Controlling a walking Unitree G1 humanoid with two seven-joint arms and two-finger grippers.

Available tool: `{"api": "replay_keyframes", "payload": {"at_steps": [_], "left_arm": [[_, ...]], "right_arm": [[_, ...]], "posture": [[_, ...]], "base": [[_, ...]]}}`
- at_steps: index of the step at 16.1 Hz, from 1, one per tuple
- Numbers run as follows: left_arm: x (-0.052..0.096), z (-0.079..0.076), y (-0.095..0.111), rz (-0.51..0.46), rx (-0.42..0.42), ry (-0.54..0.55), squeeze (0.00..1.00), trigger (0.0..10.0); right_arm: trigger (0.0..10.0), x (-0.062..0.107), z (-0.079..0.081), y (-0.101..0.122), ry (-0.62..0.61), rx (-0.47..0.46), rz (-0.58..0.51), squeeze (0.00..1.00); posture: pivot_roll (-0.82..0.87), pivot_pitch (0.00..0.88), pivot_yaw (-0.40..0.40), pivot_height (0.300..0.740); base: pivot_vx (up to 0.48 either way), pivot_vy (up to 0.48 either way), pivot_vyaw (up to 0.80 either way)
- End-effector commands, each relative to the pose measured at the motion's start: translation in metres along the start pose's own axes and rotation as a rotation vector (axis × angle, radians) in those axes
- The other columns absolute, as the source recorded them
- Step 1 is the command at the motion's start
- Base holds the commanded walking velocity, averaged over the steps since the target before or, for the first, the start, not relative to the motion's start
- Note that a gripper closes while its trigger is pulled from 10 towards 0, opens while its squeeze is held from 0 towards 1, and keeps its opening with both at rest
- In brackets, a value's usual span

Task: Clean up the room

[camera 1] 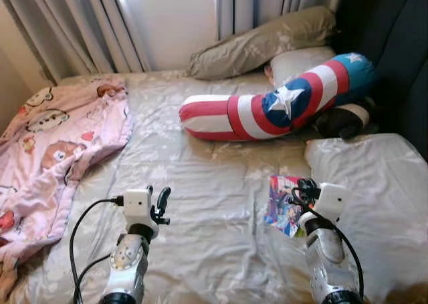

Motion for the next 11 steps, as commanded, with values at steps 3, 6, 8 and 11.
{"api": "replay_keyframes", "payload": {"at_steps": [3,6,8,11], "left_arm": [[0.002,0.001,-0.002,0.009,0.014,0.013,0.0,10.0],[0.003,0.001,0.0,0.005,0.013,0.012,0.0,10.0],[0.003,0.001,0.001,0.001,0.011,0.012,0.0,10.0],[0.003,0.003,0.004,-0.003,0.005,0.011,0.0,10.0]], "right_arm": [[10.0,-0.003,0.001,0.005,-0.004,0.012,-0.025,0.0],[10.0,-0.006,0.001,0.005,0.01,0.029,-0.01,0.0],[10.0,-0.009,0.001,0.005,0.01,0.016,-0.006,0.0],[10.0,-0.017,-0.003,0.011,-0.006,0.005,-0.002,0.0]], "posture": [[0.0,0.0,0.061,0.69],[0.01,0.0,0.063,0.69],[0.02,0.0,0.065,0.69],[0.03,0.014,0.068,0.69]], "base": [[0.0,0.0,0.0],[0.0,0.0,0.0],[0.0,0.0,0.0],[0.0,0.0,0.0]]}}
Point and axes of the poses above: a point about 5 cm out from each wrist's last joint towards the gripper, its own x axis pointing back from the gripper into the wrist, its own y axis along the axis of the wrist's last joint, z = x × y, the point moved 3 cm from there along -x, pointing out of the wrist towards the gripper, and after that the axes turned 13 degrees about x, right-handed, at the moved point
